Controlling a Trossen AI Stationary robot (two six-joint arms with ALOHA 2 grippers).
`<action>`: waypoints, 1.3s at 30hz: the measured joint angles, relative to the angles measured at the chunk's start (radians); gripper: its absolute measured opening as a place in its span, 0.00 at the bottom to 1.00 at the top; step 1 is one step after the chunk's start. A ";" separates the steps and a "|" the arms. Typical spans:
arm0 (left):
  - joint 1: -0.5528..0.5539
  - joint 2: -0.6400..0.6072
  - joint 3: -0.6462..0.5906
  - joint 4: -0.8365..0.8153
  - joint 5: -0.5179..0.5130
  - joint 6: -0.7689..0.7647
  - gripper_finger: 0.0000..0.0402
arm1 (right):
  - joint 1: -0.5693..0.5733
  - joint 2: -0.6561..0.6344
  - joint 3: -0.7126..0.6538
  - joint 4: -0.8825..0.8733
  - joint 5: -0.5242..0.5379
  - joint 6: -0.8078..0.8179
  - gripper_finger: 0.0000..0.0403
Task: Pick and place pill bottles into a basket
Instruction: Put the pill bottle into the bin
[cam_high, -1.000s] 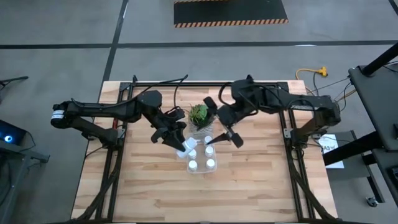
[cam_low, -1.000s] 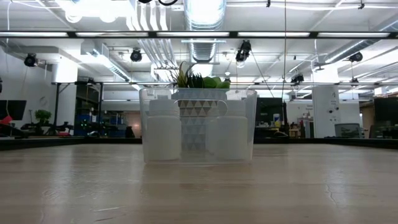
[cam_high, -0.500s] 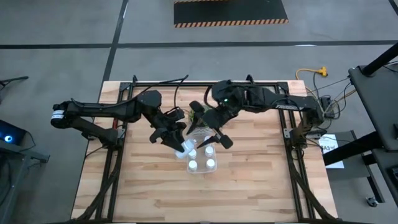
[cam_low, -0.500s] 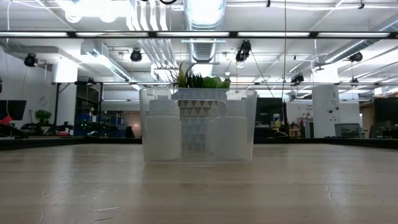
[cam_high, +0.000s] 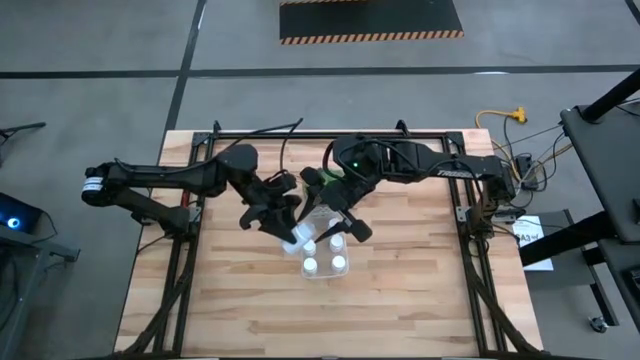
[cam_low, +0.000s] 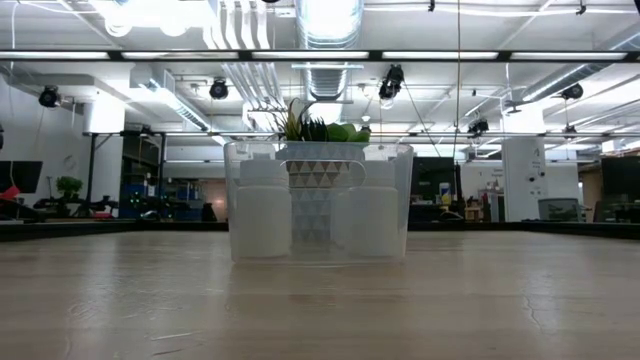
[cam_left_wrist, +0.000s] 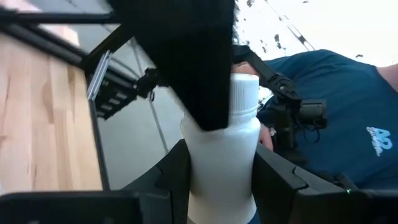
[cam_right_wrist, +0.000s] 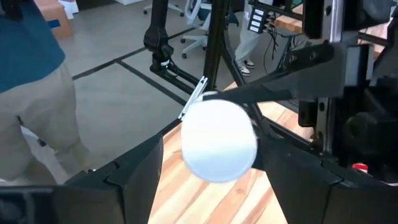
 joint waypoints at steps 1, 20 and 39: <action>0.000 0.002 0.000 0.016 0.000 -0.001 0.28 | 0.001 0.000 -0.001 0.001 0.000 -0.001 0.65; 0.000 0.064 0.009 0.050 0.044 -0.030 0.28 | 0.004 -0.002 -0.003 -0.048 -0.005 -0.011 0.42; 0.000 0.064 0.009 0.048 0.045 -0.034 0.28 | 0.009 -0.002 -0.005 -0.070 -0.004 -0.024 0.36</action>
